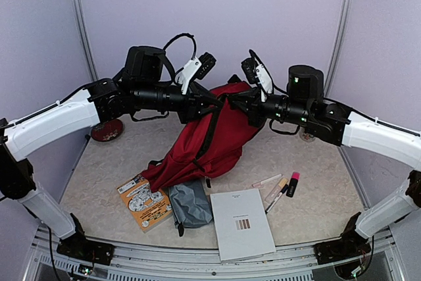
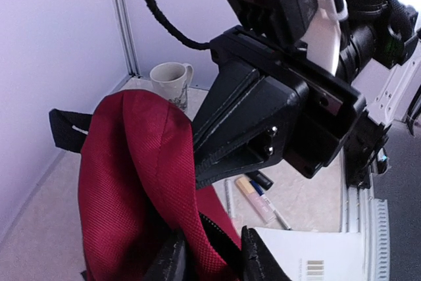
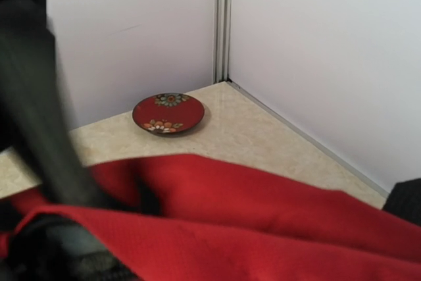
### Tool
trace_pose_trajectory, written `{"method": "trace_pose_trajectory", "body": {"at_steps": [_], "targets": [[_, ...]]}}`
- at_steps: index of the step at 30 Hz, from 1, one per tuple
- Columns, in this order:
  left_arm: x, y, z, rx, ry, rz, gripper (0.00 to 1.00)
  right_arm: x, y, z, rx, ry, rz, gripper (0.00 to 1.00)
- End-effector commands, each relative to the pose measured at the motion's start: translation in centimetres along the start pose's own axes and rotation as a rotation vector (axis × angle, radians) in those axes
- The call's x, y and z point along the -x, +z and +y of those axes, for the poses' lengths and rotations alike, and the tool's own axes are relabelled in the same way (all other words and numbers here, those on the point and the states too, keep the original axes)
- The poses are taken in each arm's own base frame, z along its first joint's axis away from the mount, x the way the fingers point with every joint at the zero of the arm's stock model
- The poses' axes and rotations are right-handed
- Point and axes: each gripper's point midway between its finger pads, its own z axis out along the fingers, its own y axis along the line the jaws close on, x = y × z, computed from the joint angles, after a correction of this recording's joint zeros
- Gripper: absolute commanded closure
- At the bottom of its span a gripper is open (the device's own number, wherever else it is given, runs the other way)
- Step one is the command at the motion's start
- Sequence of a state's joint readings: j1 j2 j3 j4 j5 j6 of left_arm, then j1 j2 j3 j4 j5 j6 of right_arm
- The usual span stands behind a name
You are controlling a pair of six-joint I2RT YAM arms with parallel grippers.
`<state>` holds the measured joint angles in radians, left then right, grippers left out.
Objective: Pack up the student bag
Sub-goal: Hold the student bag at the center of the board, then unzip the largest pocket of the student bag.
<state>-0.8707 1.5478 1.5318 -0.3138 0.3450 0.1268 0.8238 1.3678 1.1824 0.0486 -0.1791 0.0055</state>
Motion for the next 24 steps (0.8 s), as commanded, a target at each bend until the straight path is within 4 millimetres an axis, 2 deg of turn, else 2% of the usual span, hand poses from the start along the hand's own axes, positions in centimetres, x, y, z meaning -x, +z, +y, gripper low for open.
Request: {"method": "trace_pose_trajectory", "body": {"at_steps": [1,2,8,12,14,18,24], "targets": [[1.6,-0.9,0.3,0.002,0.009,-0.057,0.93,1.5,-0.7,0.5,0.011,-0.021,-0.04,1.0],[1.6,-1.0,0.4,0.003,0.004,-0.059,0.99,1.5,-0.8,0.5,0.012,-0.021,-0.04,1.0],[2.5,-2.3,0.6,0.005,0.001,-0.105,1.0,0.6,-1.1,-0.3,-0.037,-0.03,0.003,1.0],[2.7,-3.9,2.3,0.128,0.029,-0.11,1.0,-0.7,-2.2,-2.7,-0.13,-0.018,0.051,1.0],[3.4,-5.4,3.2,0.2,0.06,-0.133,1.0,-1.3,-3.3,-4.4,-0.177,0.001,0.067,1.0],[5.6,-8.7,3.3,0.252,0.121,-0.213,1.0,-2.6,-5.8,-7.5,-0.246,0.046,0.076,1.0],[8.5,-13.6,4.2,0.304,0.171,-0.336,1.0,-6.1,-8.1,-11.6,-0.312,0.119,0.124,1.0]]}}
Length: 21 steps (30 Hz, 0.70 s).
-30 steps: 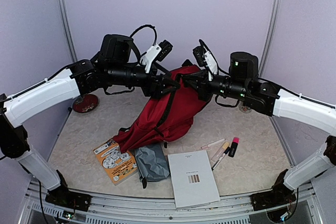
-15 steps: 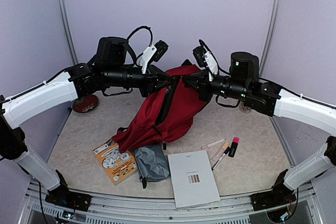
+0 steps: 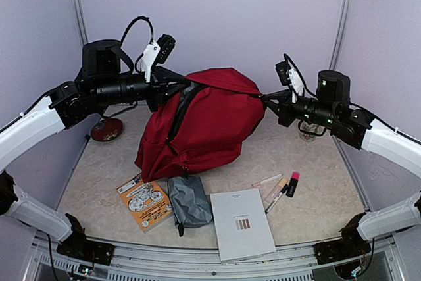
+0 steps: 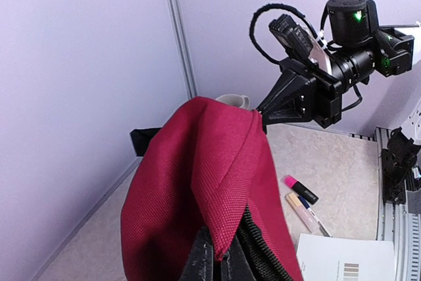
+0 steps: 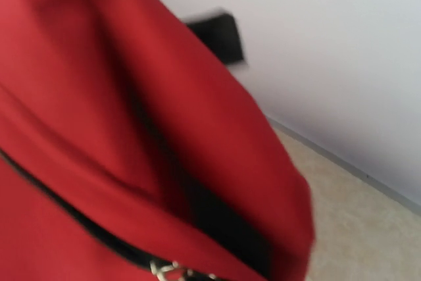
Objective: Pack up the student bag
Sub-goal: Unzip the largest pocket of the student bag, then hold the student bag at the center of the board.
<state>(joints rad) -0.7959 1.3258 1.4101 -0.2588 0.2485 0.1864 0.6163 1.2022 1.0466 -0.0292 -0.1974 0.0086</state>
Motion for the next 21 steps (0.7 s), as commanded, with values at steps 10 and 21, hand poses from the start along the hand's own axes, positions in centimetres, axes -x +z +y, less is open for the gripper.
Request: {"method": "trace_pose_trajectory", "body": {"at_steps": [10,21], "targets": [[2.2,-6.5,4.0,0.071,-0.002,-0.188,1.0,-3.1,0.0,-4.9,-0.006,0.102,0.067,1.0],[-1.6,-5.0,2.3,0.086,0.09,-0.014,0.6,9.0,0.9,-4.5,0.07,-0.001,-0.12,1.0]]}}
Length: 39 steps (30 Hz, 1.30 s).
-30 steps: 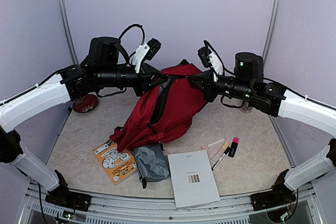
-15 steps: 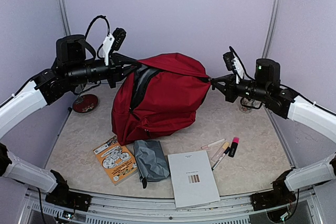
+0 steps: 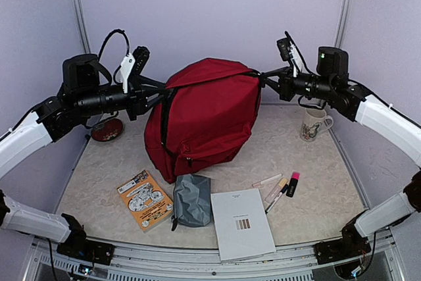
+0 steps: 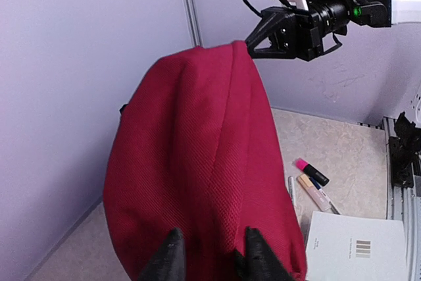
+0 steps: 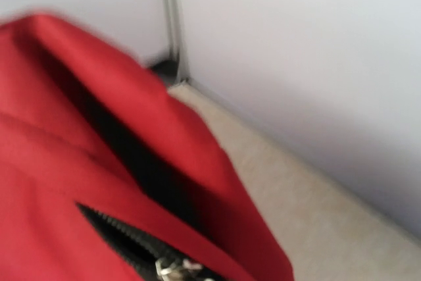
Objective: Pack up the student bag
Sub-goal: Hold the student bag at the center of the board.
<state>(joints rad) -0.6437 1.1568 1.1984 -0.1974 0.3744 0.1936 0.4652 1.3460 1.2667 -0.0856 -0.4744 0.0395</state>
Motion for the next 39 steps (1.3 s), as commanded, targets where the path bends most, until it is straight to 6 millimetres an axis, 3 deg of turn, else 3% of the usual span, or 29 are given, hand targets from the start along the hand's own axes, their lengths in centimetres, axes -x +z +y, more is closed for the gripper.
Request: {"method": "trace_pose_trajectory", "body": {"at_steps": [1,4,6,10,12,18,24,27,30,36,39], "targets": [[1.7,-0.4,-0.4,0.058,0.123,0.006,0.48,6.0,-0.4,-1.1,-0.046,-0.073,-0.099,1.0],[2.8,-0.1,-1.6,0.045,0.163,-0.005,0.12,7.8,0.0,0.0,-0.02,-0.117,-0.129,1.0],[3.9,0.1,-2.4,0.032,0.174,-0.02,0.02,7.8,0.5,0.7,0.005,-0.139,-0.126,1.0],[6.2,0.8,-3.5,0.049,0.23,-0.044,0.01,6.0,1.6,1.6,0.044,-0.162,-0.086,1.0],[6.6,1.9,-3.1,0.094,0.259,-0.03,0.01,5.1,2.1,2.2,0.065,-0.169,-0.063,1.0],[5.8,6.7,-1.0,0.198,0.426,0.049,0.01,3.0,2.5,6.1,0.195,-0.23,-0.042,1.0],[4.6,9.7,1.5,0.31,0.528,0.09,0.01,1.9,2.3,6.8,0.218,-0.224,-0.031,1.0],[5.2,10.1,2.1,0.339,0.51,0.072,0.06,1.6,2.1,7.1,0.226,-0.222,-0.029,1.0],[6.0,10.0,1.5,0.293,0.494,0.03,0.08,1.2,1.9,7.2,0.231,-0.225,-0.022,1.0],[6.3,8.9,-0.3,0.073,0.423,-0.023,0.02,0.5,1.5,7.5,0.237,-0.23,-0.015,1.0],[6.2,8.5,1.3,0.102,0.392,-0.021,0.02,0.4,1.4,7.4,0.232,-0.229,-0.012,1.0]]}}
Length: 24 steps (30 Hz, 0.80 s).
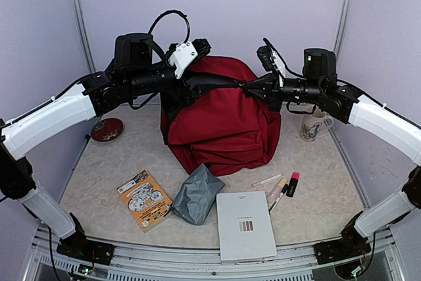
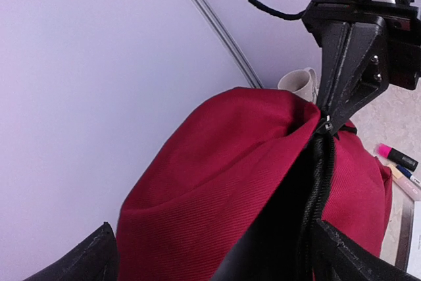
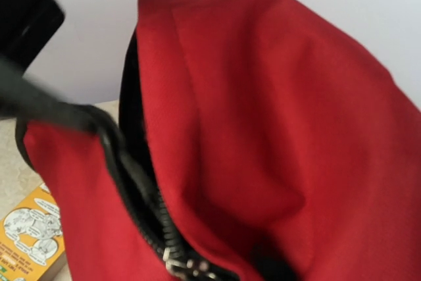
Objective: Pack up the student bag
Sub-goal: Hold the student bag at the center of the board.
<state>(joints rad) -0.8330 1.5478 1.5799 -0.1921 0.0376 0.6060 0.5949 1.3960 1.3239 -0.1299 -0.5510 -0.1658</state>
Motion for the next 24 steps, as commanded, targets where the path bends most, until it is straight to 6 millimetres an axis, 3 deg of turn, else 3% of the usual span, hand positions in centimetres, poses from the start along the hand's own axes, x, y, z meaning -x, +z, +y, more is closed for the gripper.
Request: {"method": "trace_pose_trajectory", "body": {"at_steps": [1,3,8,14,17,19,22,24], "targets": [[1.8,-1.9,2.7,0.017,-0.052,-0.071,0.01,0.8,-0.7,1.0,0.019,-0.026,-0.029,1.0],[1.3,-2.0,3.3,0.032,-0.056,-0.054,0.01,0.8,-0.7,1.0,0.018,-0.028,-0.029,1.0],[1.6,-2.7,2.6,-0.021,-0.044,-0.084,0.01,0.8,-0.8,0.9,0.009,-0.032,-0.028,1.0],[-2.1,-1.2,4.8,0.147,0.054,0.071,0.01,1.0,-0.8,1.1,0.018,-0.034,-0.032,1.0],[-2.6,-0.7,7.1,0.275,0.098,0.105,0.01,1.0,-0.8,1.1,0.021,-0.035,-0.032,1.0],[-2.9,0.0,7.5,0.307,0.133,0.116,0.01,0.9,-0.8,1.2,0.026,-0.031,-0.031,1.0],[-3.5,1.2,7.2,0.298,0.15,0.125,0.03,0.9,-0.8,1.3,0.03,-0.028,-0.032,1.0],[-3.7,1.9,6.1,0.253,0.155,0.124,0.13,0.8,-0.9,1.3,0.031,-0.026,-0.029,1.0]]}}
